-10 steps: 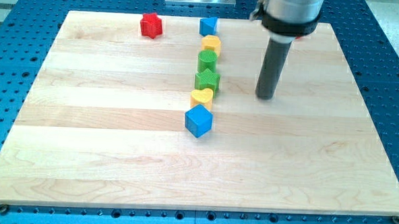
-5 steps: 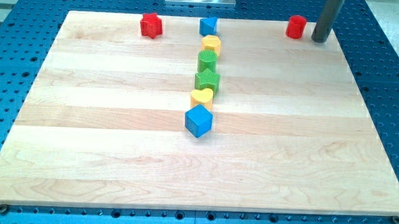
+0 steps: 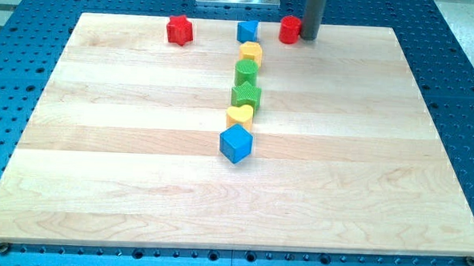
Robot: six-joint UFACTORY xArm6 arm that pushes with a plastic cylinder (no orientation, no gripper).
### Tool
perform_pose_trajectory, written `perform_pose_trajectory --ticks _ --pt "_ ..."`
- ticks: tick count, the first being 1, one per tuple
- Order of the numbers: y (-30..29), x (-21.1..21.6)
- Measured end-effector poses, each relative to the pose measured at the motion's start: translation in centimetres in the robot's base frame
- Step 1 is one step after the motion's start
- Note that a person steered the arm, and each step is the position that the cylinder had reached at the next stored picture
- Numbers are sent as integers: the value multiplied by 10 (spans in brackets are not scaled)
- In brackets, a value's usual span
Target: Move the red circle below the red star
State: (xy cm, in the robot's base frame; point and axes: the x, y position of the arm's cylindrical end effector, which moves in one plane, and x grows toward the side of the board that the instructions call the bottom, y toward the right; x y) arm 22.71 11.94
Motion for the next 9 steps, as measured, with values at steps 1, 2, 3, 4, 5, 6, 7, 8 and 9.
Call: perform_pose_trajectory --ticks 1,2,3,4,5,6,7,8,9 --pt "-4 6" --pt "-3 0" --pt "-41 0" --pt "-43 -10" --pt "-43 -14" --pt "-44 -14" --pt "-59 -15" --pt "-61 -26" --pt "-80 -30"
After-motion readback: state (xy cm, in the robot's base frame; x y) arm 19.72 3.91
